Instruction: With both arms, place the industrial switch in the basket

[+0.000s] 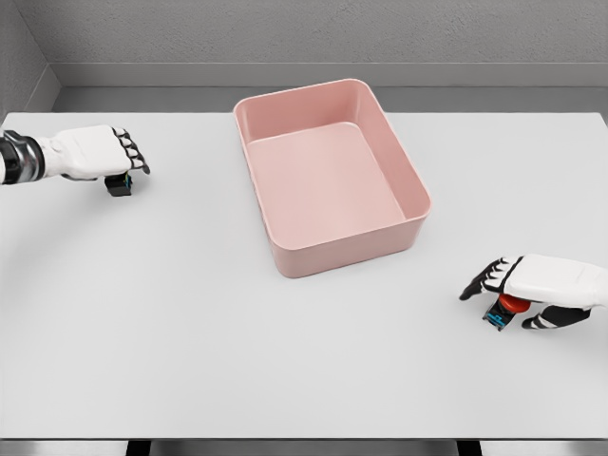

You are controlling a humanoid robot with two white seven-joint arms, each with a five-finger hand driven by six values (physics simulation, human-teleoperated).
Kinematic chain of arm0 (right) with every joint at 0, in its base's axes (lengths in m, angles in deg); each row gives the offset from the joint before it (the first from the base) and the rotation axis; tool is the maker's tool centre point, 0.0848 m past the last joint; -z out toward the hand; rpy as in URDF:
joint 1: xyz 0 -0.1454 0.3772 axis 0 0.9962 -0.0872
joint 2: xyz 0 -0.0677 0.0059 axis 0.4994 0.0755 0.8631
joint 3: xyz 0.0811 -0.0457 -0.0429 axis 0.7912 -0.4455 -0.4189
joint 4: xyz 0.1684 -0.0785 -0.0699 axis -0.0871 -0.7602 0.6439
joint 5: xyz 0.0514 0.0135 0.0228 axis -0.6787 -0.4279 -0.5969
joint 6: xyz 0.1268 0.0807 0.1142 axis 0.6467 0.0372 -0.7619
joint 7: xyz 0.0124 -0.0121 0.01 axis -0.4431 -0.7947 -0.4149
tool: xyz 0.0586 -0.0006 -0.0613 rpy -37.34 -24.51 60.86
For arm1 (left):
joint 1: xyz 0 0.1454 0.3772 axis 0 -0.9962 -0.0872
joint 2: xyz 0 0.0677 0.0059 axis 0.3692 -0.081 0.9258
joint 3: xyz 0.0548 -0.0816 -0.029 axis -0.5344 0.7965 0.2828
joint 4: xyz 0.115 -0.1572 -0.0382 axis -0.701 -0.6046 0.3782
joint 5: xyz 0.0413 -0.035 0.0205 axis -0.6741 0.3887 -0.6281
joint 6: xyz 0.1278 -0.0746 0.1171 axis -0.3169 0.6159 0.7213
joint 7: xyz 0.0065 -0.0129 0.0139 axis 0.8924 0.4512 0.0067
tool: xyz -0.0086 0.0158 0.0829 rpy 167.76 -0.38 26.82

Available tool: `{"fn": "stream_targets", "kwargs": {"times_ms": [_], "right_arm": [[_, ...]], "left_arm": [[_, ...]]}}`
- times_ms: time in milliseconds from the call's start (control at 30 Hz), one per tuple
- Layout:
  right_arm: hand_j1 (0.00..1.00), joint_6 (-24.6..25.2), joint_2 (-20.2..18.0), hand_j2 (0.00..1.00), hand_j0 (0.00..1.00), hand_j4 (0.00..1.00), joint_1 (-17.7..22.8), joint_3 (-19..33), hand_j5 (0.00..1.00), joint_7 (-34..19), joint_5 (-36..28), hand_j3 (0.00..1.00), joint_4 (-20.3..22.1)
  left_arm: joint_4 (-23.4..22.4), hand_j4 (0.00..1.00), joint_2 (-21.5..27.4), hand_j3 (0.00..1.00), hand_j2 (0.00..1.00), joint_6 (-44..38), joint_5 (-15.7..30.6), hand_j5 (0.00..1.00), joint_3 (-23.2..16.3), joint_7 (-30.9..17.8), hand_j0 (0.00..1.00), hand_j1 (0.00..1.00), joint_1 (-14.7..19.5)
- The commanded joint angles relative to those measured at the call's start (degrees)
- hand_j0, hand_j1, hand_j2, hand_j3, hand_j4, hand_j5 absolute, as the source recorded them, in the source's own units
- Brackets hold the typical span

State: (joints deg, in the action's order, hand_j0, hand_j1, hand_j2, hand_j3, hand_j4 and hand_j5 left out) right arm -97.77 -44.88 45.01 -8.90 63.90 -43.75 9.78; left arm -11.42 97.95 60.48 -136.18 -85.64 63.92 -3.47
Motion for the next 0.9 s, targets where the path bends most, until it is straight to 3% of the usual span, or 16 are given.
{"fn": "stream_targets", "kwargs": {"times_ms": [0, 167, 367, 600, 667, 867], "right_arm": [[0.75, 0.1, -0.26, 0.75, 0.75, 0.75, 0.0, 0.01, 0.75, -0.15, -0.33, 0.75, -0.03], [0.68, 0.1, -0.26, 0.68, 0.68, 0.68, 0.0, 0.1, 0.68, -0.15, -0.33, 0.68, -0.21], [0.62, 0.1, -0.17, 0.62, 0.62, 0.62, 0.0, 0.63, 0.62, -0.15, -0.33, 0.62, -0.21], [0.57, 0.1, -0.17, 0.57, 0.57, 0.57, -0.09, 0.71, 0.57, -0.15, -0.33, 0.57, -0.21], [0.5, 0.1, -0.26, 0.5, 0.5, 0.5, -0.09, 1.06, 0.5, -0.15, -0.33, 0.5, -0.21], [0.49, 0.1, -0.43, 0.49, 0.49, 0.49, -0.09, 1.5, 0.49, -0.06, -0.42, 0.49, -0.12]], "left_arm": [[0.12, 0.76, 0.02, 0.76, 0.76, 0.01, 0.22, 0.76, 0.14, -0.06, 0.76, 0.76, 0.0], [0.12, 0.69, 0.02, 0.69, 0.69, 0.01, 0.22, 0.69, 0.14, 0.02, 0.69, 0.69, 0.09], [0.12, 0.53, 0.02, 0.53, 0.53, 0.01, 0.22, 0.53, 0.14, -0.06, 0.53, 0.53, 0.35], [0.12, 0.48, -0.07, 0.48, 0.48, 0.01, 0.22, 0.48, 0.75, 0.02, 0.48, 0.48, 0.7], [0.21, 0.48, -0.07, 0.48, 0.48, 0.01, 0.22, 0.48, 1.02, 0.02, 0.48, 0.48, 0.7], [0.3, 0.48, -0.42, 0.48, 0.48, 0.01, 0.84, 0.48, 2.42, 0.02, 0.48, 0.48, 1.32]]}}
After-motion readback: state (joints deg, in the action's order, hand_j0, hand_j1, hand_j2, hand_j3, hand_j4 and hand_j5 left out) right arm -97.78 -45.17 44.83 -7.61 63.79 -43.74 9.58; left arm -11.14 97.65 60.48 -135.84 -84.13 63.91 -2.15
